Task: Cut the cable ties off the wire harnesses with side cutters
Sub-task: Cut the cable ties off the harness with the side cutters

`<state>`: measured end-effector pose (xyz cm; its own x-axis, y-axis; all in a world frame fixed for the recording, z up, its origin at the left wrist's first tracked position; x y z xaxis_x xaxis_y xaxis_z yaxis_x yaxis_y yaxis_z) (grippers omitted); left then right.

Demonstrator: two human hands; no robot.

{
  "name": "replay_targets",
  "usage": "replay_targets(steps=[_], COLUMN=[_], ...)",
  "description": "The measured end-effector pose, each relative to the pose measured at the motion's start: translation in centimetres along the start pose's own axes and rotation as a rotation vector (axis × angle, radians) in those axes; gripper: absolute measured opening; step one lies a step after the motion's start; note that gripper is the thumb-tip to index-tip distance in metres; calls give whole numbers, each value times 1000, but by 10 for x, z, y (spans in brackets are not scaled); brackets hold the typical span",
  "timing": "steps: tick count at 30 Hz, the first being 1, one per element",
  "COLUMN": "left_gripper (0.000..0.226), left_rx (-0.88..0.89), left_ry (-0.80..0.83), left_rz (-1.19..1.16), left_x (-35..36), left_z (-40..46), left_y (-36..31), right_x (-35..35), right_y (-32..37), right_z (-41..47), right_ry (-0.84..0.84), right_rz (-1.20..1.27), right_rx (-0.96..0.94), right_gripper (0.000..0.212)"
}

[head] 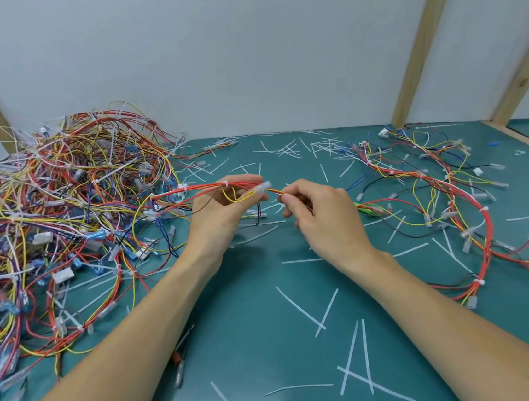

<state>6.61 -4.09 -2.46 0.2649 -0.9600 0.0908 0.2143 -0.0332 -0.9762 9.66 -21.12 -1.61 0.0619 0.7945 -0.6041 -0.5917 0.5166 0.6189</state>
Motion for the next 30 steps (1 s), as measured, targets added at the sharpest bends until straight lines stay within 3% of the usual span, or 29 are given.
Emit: replay_targets(steps=[5,12,16,22,26,30], left_gripper=[44,17,8,8,10,11], left_rx=[-48,-133,-103,27,134,162], left_ry=[79,-156,-172,-27,127,147], left_rz=[-70,-172,-124,33,84,155], left_x=[3,-19,-18,1,17,22], left_z=[4,8,7,3,-2,-5], left_y=[4,16,15,8,1,0], right_x=[-7,-14,-10,-4,-3,7], right_y=[-14,-19,-9,20,17,13], right_z=[4,3,2,0,-1,-1], right_ry=[-68,-107,-62,-22,-7,87], right_rz=[-58,-150,-118,21,91,76], right_rx=[66,73,28,-124,-99,-68], right_gripper=[15,8,13,27,17,22])
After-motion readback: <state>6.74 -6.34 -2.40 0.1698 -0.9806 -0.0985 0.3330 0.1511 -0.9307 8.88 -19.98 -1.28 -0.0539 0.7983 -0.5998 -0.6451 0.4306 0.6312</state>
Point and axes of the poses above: each hand's wrist, its own z-axis towards the middle knuckle, its own x-axis out of the palm, y = z × x, the point moved 9 cm from there along z, towards the middle knuckle, and after that the axes turned 4 degrees about -x, right-handed, at the moved point
